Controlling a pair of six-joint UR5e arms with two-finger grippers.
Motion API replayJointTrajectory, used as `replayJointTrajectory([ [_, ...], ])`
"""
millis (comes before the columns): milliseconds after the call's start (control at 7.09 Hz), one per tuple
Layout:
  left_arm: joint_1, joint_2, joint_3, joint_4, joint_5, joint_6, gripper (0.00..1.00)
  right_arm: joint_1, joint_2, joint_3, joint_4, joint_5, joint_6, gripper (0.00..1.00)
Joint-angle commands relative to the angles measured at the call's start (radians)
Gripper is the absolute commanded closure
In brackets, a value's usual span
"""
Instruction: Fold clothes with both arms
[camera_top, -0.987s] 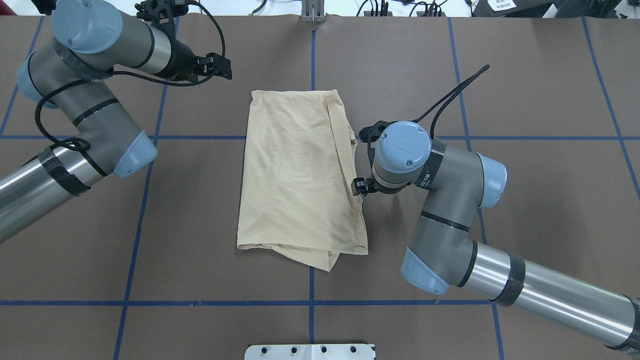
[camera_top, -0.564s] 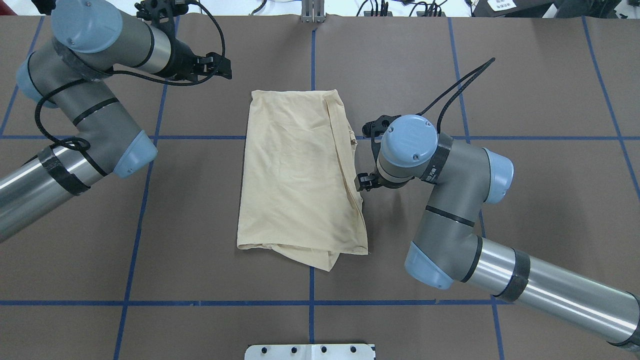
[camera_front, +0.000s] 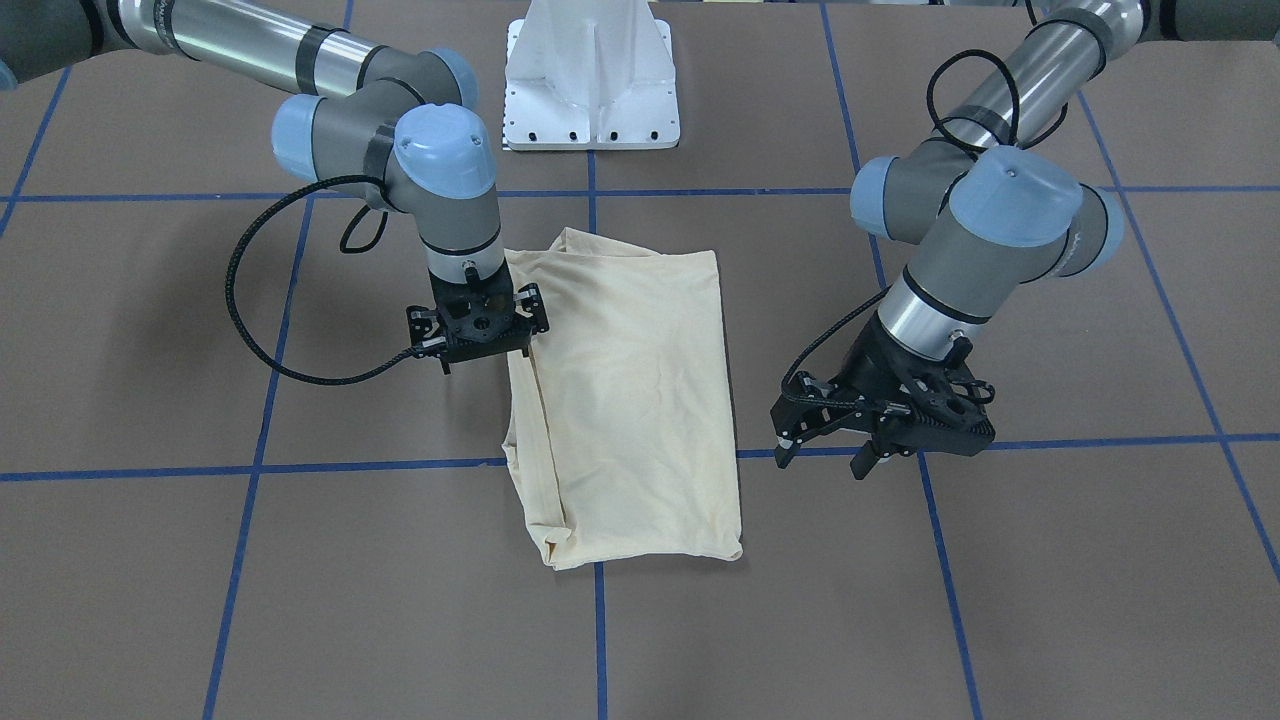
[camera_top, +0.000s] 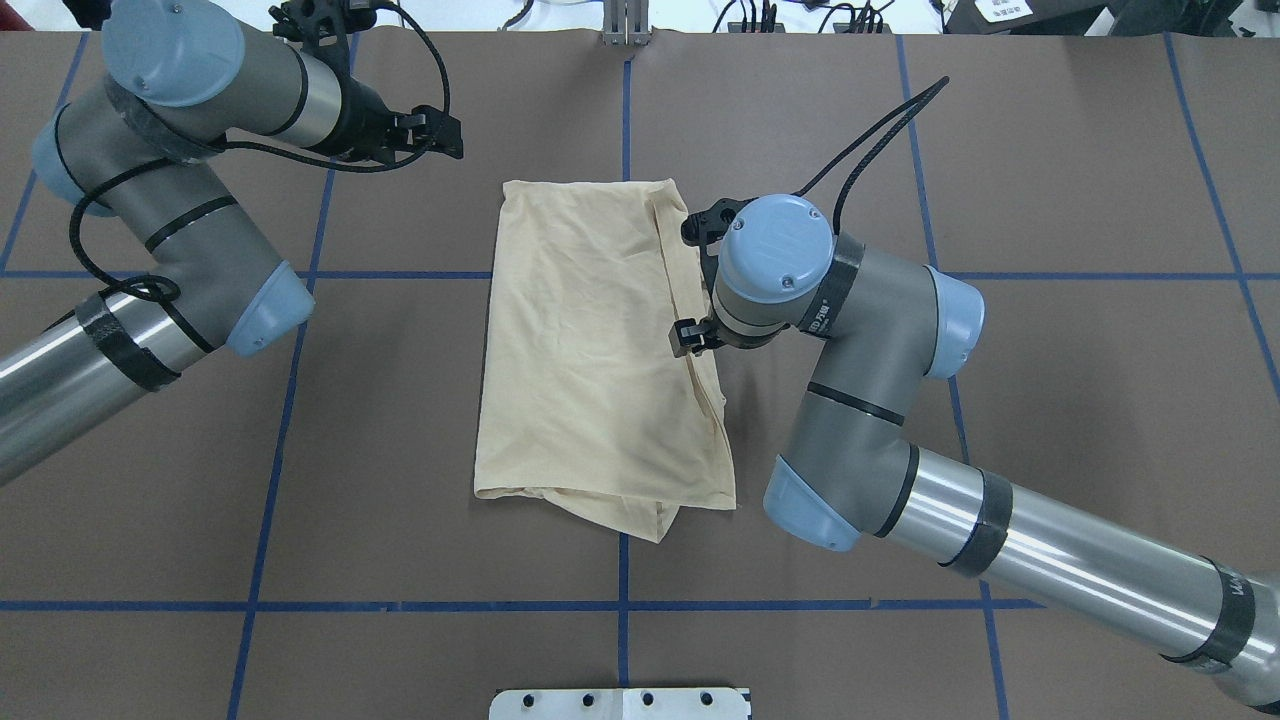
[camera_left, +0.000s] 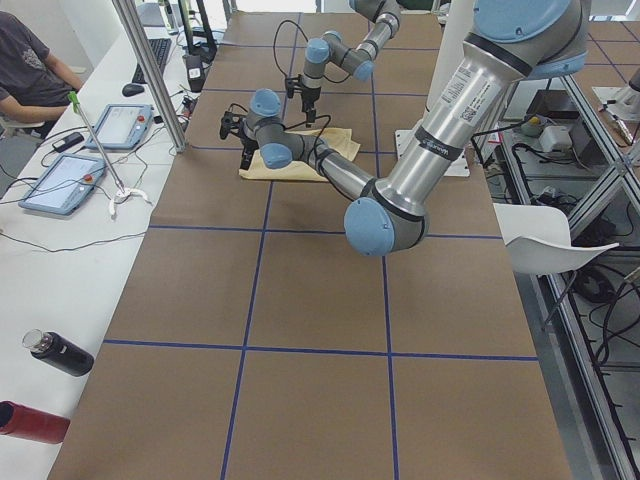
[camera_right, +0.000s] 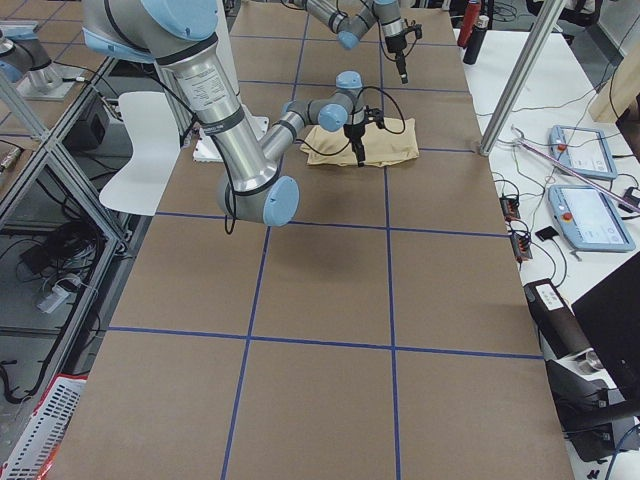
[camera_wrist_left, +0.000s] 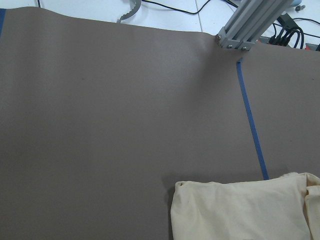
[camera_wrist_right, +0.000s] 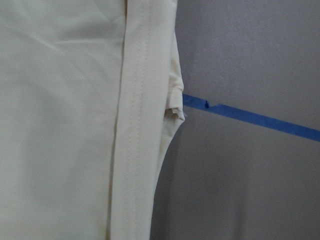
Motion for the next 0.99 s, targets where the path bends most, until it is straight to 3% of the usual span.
replayJointTrajectory([
  [0, 0.001, 0.001, 0.002, -0.001, 0.000, 0.000, 0.10, -0.017, 0.013, -0.045, 0.041, -0.001, -0.001, 0.00],
  [846, 0.001, -0.002, 0.000, -0.001, -0.002, -0.001, 0.10, -0.034, -0.002, -0.062, 0.038, 0.005, 0.001, 0.00],
])
